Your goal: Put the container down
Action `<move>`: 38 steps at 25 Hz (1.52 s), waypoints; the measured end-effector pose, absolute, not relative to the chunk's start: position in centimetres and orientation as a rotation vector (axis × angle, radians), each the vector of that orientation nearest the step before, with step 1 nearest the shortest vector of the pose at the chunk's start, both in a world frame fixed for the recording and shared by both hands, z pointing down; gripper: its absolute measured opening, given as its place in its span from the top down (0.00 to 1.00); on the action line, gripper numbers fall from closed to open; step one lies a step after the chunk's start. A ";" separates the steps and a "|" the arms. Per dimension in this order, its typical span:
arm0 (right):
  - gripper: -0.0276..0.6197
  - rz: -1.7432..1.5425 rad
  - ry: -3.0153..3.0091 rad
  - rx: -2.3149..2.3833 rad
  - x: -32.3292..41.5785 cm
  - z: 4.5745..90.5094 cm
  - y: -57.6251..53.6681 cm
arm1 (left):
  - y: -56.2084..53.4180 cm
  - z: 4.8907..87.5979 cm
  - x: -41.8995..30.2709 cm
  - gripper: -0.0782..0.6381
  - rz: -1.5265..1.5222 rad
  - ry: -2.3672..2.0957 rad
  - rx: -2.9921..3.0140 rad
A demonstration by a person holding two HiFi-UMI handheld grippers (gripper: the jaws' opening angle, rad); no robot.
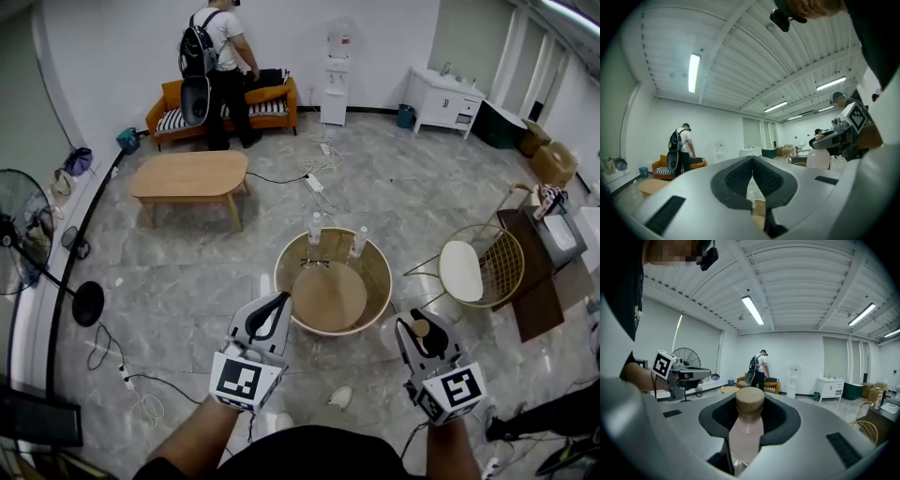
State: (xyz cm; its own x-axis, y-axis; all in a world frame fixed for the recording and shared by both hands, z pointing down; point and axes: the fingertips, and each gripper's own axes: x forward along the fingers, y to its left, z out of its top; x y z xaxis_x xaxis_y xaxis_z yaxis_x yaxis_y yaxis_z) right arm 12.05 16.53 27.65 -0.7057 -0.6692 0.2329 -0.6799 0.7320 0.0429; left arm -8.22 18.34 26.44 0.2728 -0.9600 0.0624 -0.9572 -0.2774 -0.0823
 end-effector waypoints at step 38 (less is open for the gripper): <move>0.75 0.065 -2.747 0.995 16.4 28.2 3.6 | 5.1 26.8 -0.5 0.87 -0.248 1.793 -2.481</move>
State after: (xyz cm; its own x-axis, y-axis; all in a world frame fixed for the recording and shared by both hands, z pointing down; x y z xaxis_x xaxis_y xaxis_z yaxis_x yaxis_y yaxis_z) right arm 16.44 3.62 28.21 -0.7468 -0.6278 0.2196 -0.6374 0.7698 0.0329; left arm -0.50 5.13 26.81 0.3060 -0.9478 0.0892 -0.9364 -0.3165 -0.1512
